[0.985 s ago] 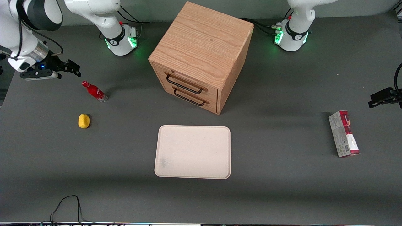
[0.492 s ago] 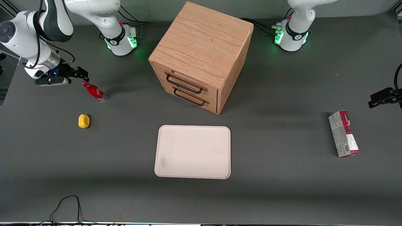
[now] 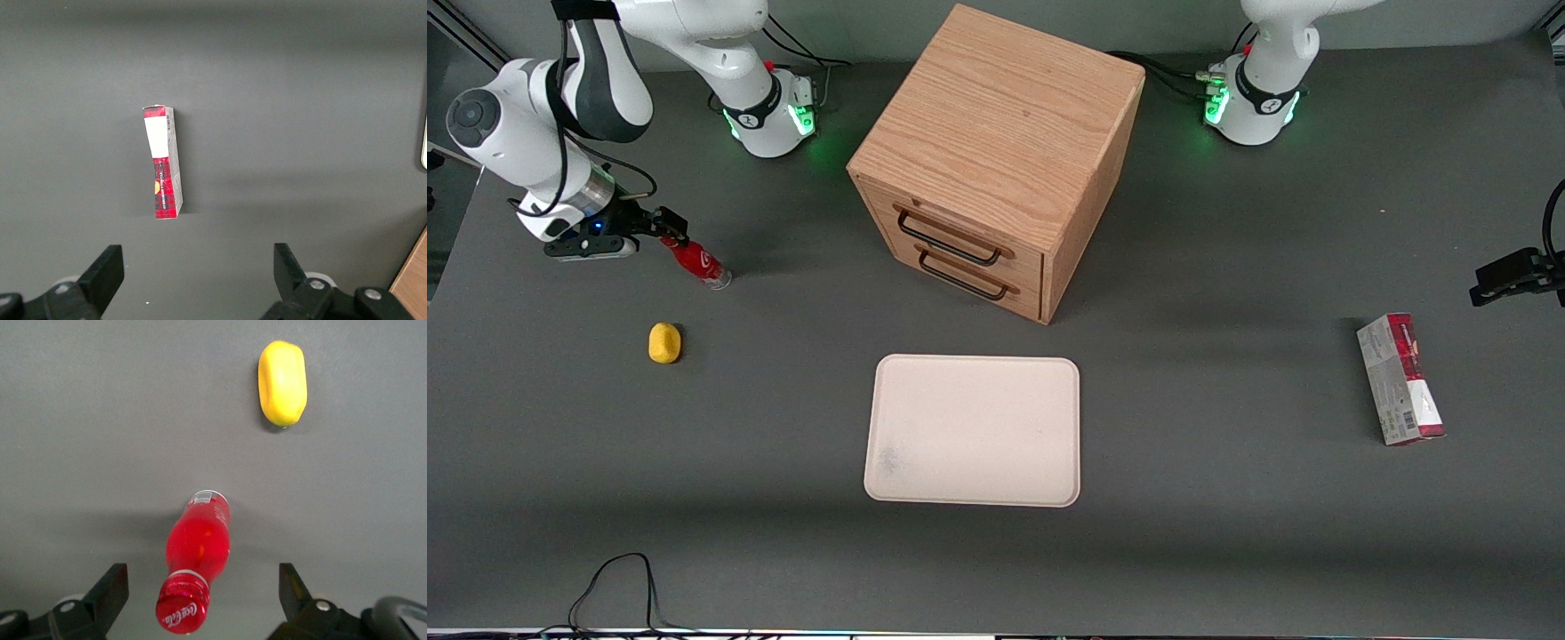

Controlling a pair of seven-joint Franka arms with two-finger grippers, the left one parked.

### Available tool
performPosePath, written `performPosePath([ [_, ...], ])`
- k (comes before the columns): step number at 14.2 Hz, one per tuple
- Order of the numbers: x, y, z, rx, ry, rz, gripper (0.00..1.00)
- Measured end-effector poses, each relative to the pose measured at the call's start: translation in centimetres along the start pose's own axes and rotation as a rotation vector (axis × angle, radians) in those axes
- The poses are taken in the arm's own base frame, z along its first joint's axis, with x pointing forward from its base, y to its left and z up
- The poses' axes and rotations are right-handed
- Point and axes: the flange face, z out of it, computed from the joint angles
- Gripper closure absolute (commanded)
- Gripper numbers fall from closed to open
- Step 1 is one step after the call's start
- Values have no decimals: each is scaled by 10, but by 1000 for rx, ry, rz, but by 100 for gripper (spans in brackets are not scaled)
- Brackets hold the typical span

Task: Place coke bottle on tray
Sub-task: 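Move the open right gripper down over the red Coca-Cola bottle, then close the right gripper around the bottle's cap end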

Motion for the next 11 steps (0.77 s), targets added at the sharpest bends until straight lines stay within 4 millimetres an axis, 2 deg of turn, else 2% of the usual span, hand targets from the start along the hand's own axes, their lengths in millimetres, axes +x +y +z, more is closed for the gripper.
performPosePath([
  [7,-7,-3,9,6,-22,-3,0],
  [8,-7,-3,10,6,-23,-3,6],
  [9,-7,-3,10,6,-23,-3,20],
  [10,-7,-3,10,6,-24,-3,39],
  [11,-7,-3,11,6,-25,-3,63],
])
